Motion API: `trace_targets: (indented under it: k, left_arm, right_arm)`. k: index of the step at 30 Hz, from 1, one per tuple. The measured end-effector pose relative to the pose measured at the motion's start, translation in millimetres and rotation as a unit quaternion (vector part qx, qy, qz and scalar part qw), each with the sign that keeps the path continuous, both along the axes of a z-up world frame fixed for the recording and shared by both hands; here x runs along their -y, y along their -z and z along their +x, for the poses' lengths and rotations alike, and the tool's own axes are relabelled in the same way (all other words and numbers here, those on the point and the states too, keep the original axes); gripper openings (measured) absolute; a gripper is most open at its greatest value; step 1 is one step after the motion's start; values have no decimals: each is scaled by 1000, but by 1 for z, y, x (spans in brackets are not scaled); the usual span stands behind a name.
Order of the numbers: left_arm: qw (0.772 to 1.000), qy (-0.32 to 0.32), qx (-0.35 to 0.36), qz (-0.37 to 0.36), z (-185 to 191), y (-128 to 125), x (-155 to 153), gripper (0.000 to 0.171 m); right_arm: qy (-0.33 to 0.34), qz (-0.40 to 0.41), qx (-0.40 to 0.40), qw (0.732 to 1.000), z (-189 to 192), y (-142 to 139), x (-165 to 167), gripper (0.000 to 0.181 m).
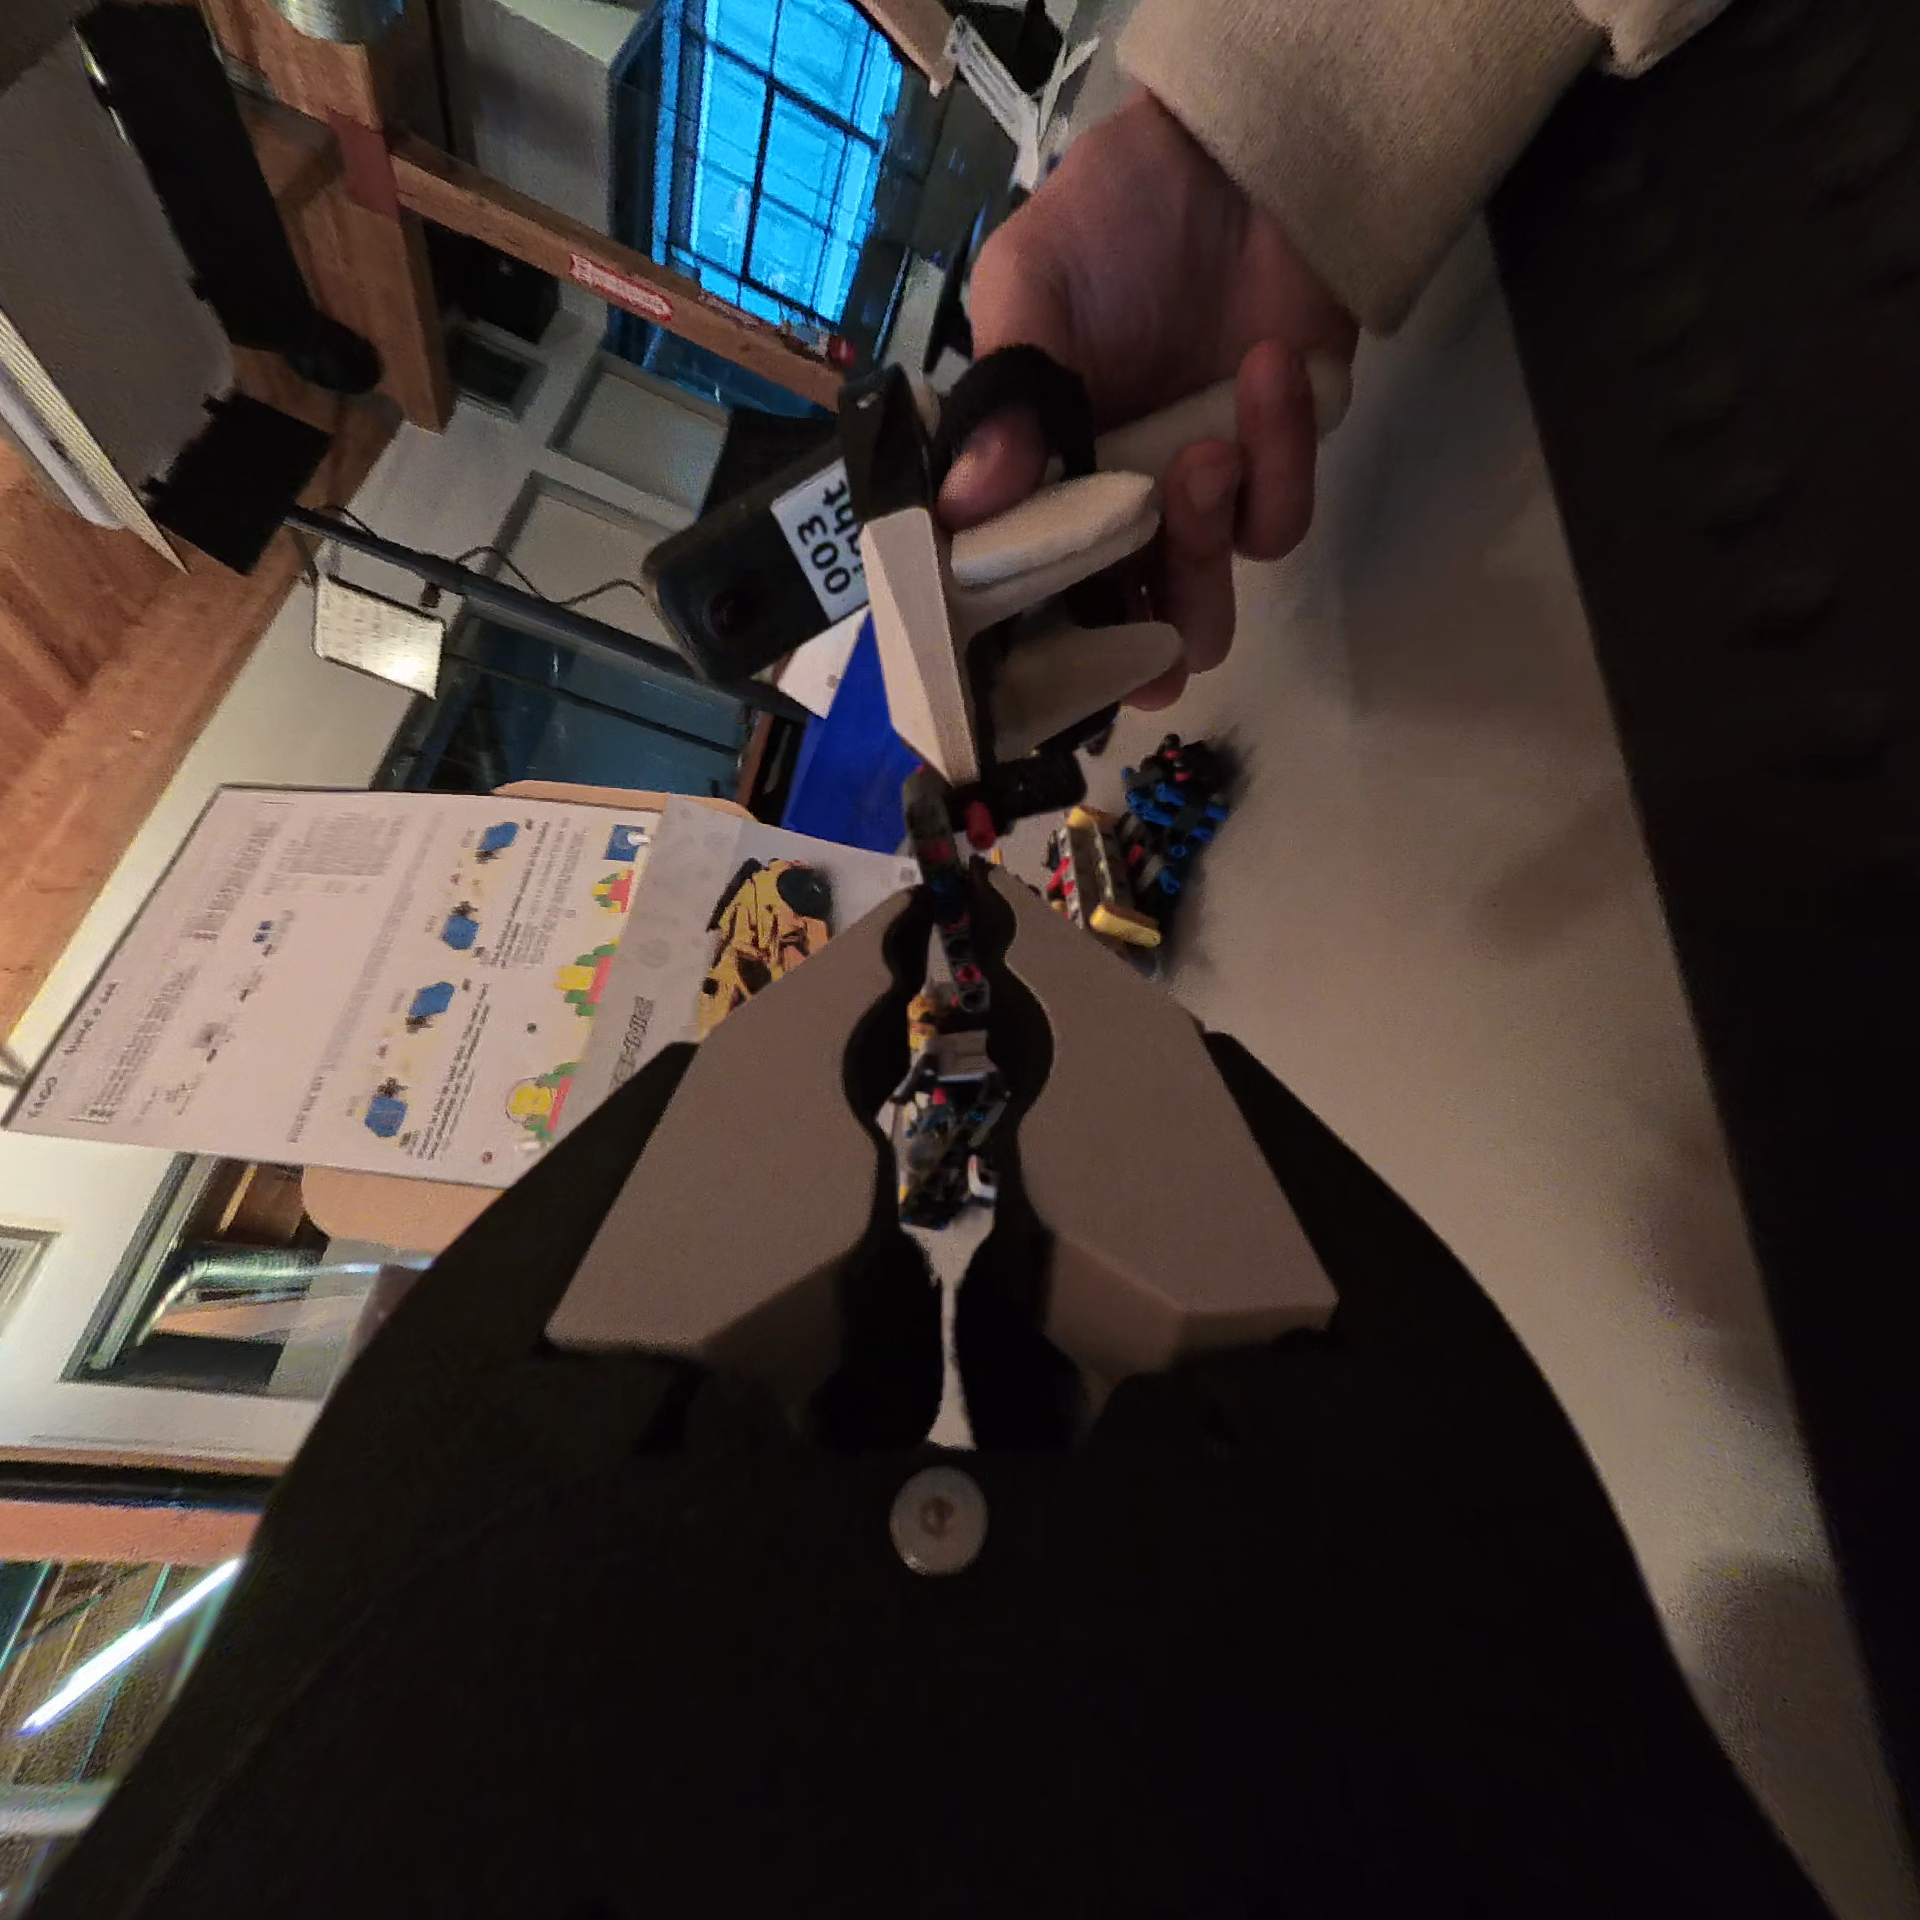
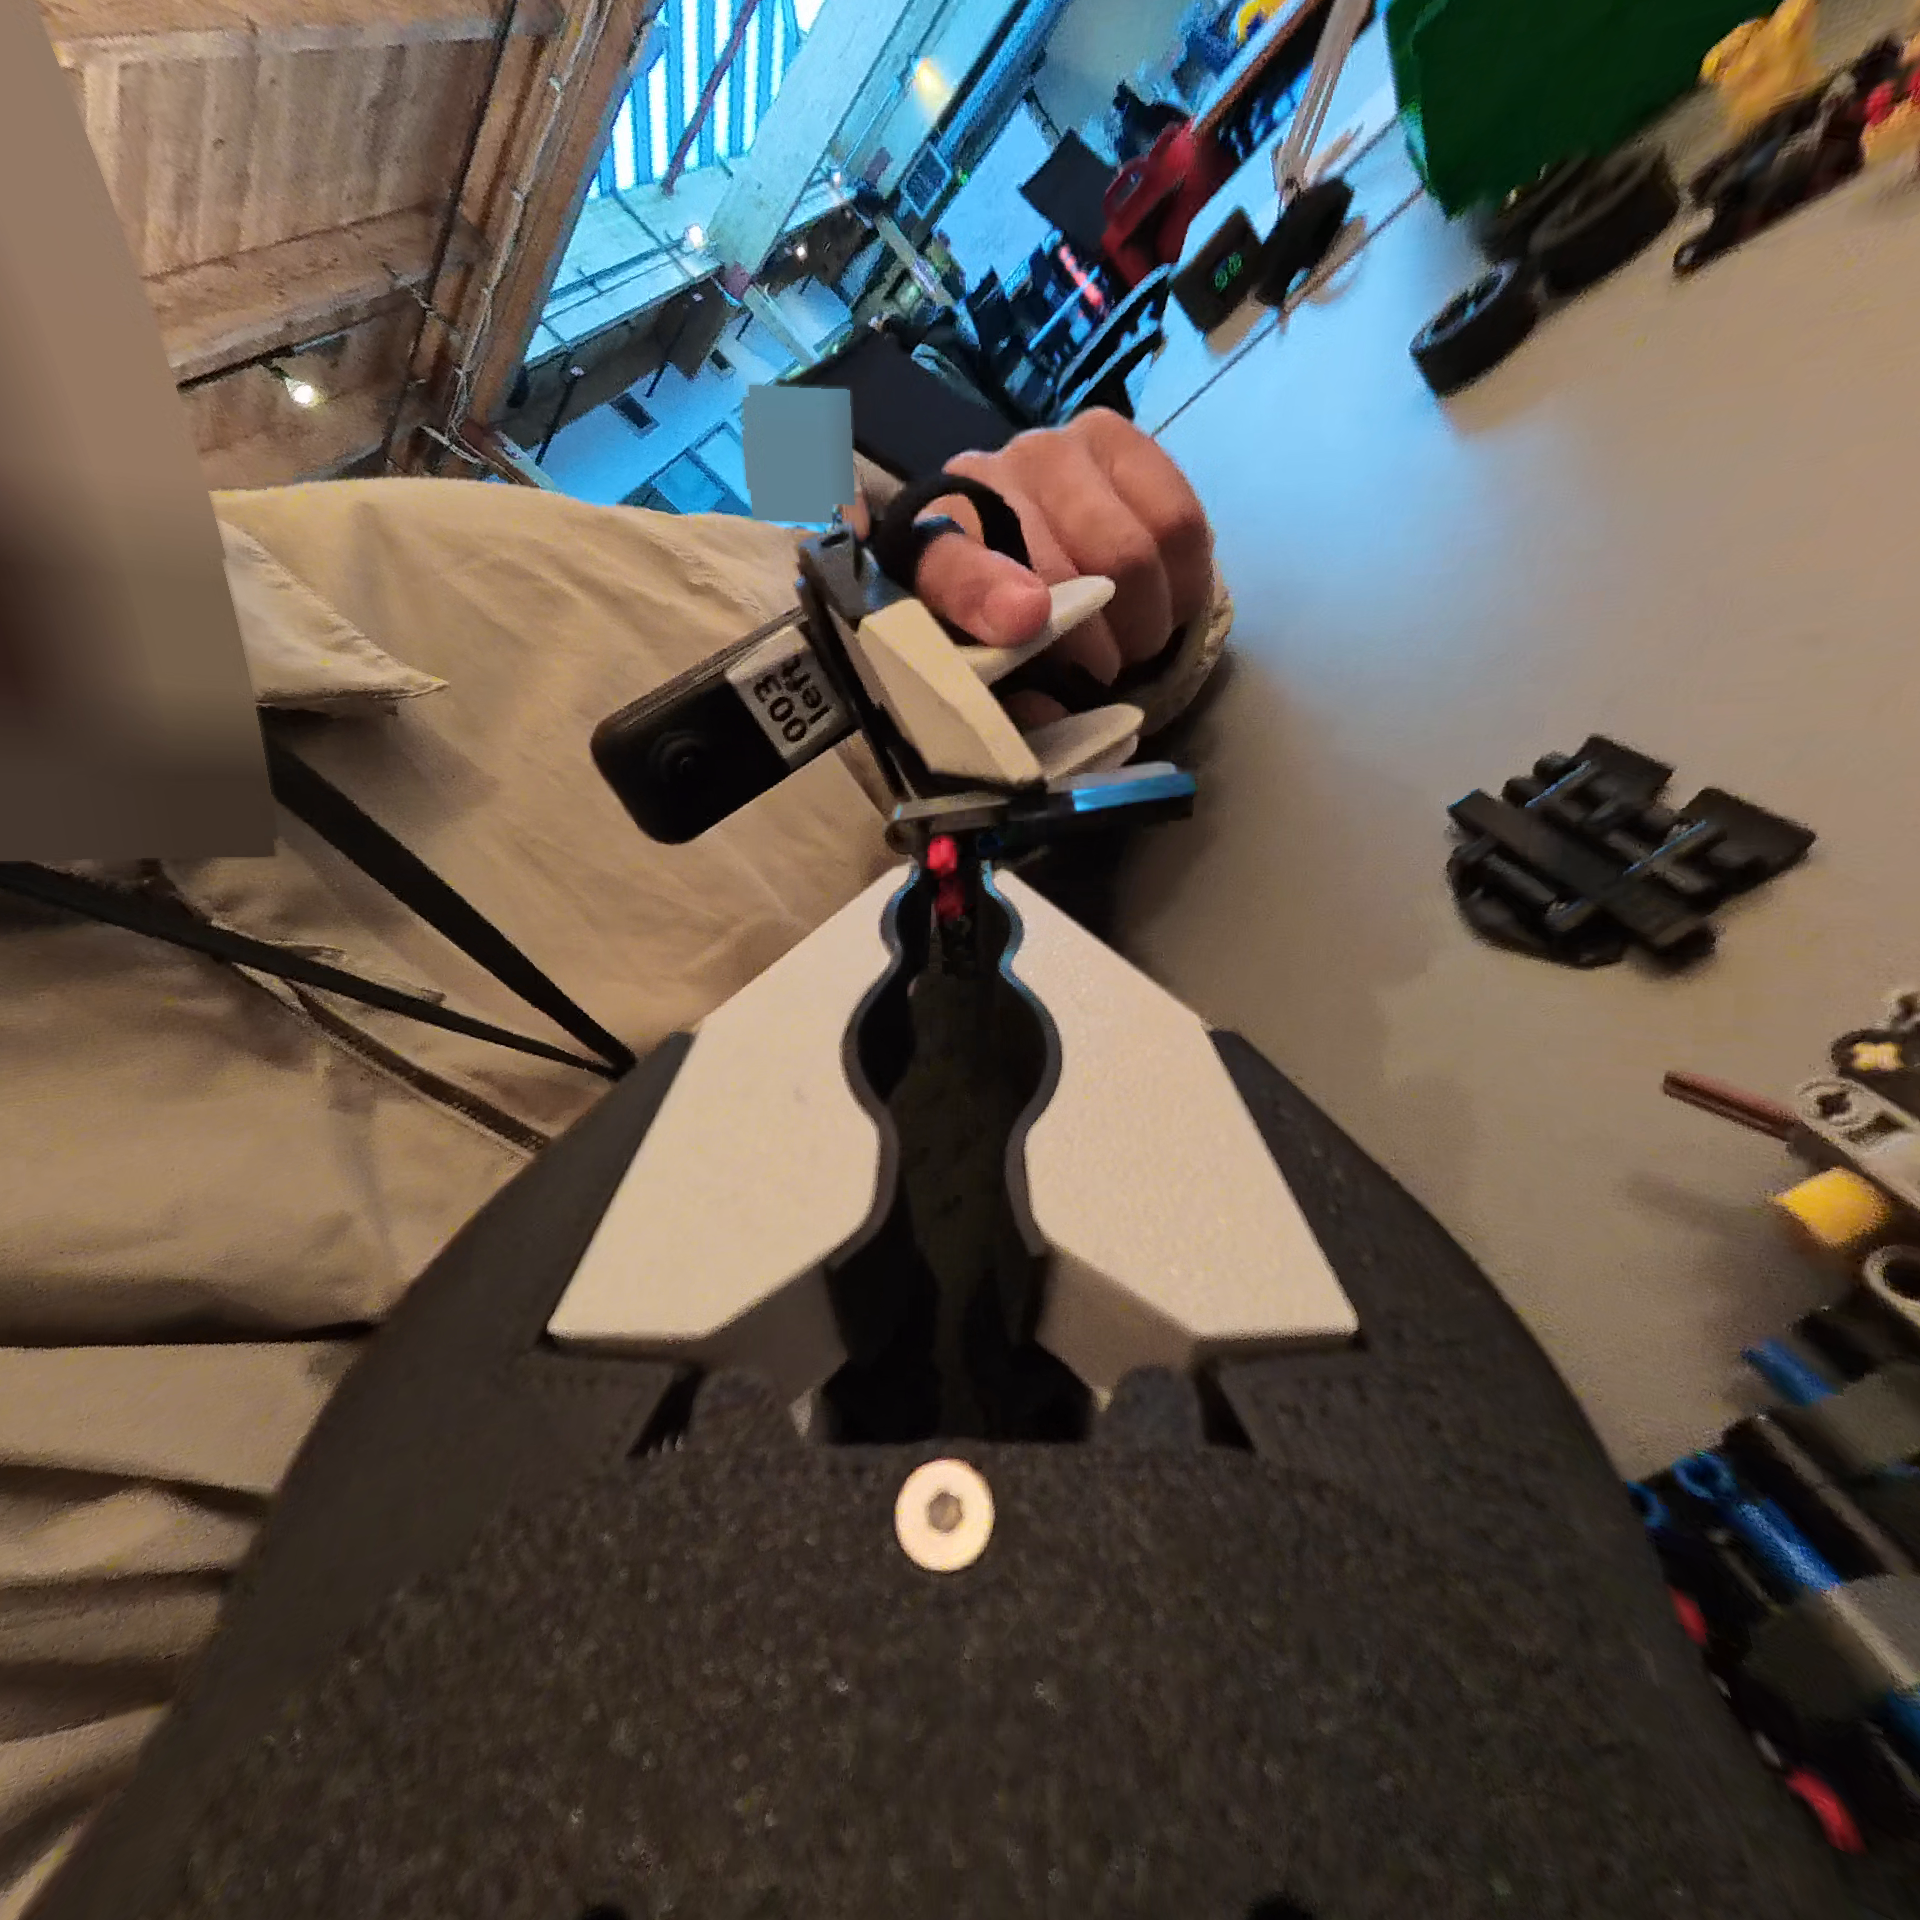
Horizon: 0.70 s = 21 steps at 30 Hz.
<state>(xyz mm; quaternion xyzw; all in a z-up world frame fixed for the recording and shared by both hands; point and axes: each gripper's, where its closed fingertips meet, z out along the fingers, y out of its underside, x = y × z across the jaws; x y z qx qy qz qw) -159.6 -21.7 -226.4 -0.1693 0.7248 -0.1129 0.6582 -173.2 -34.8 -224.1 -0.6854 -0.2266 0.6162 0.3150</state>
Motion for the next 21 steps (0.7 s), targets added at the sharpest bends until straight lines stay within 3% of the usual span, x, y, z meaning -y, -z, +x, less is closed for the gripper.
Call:
trace_targets:
  k: [3,5,7,9,10,11,13,15,16,18,21]
  left_arm:
    - [999,-32,3,10,5,2,-10,7]
    - [998,-65,3,-18,9,3,-24,7]
    - [990,-98,-5,-98,10,3,-41,9]
    - [961,-100,-28,-257,10,5,-53,15]
    - [927,-82,-53,-362,10,7,-54,23]
    - [876,-46,-75,-474,10,4,-48,29]
    - [731,59,-96,-673,7,-18,-36,31]
    - [582,156,-103,-791,0,-41,-34,31]
    - [543,176,-111,-813,-2,-43,-36,31]
    - [531,178,-130,-818,-1,-37,-34,27]
    - [516,192,-160,-819,-2,-33,-22,21]
  right_arm:
    - [40,16,19,999,4,3,-10,7]
    - [86,79,64,991,10,3,-22,6]
    - [136,180,145,964,19,5,-34,6]
    - [176,235,180,939,27,1,-41,6]
    - [191,265,191,926,29,-2,-43,6]
    - [203,301,196,911,29,-8,-43,6]
    - [226,350,221,882,29,-13,-47,6]
    - [214,369,224,876,19,-14,-45,6]
    - [211,386,225,869,15,-17,-44,6]
    - [221,408,235,854,12,-20,-45,6]
    - [207,414,240,853,6,-17,-43,6]
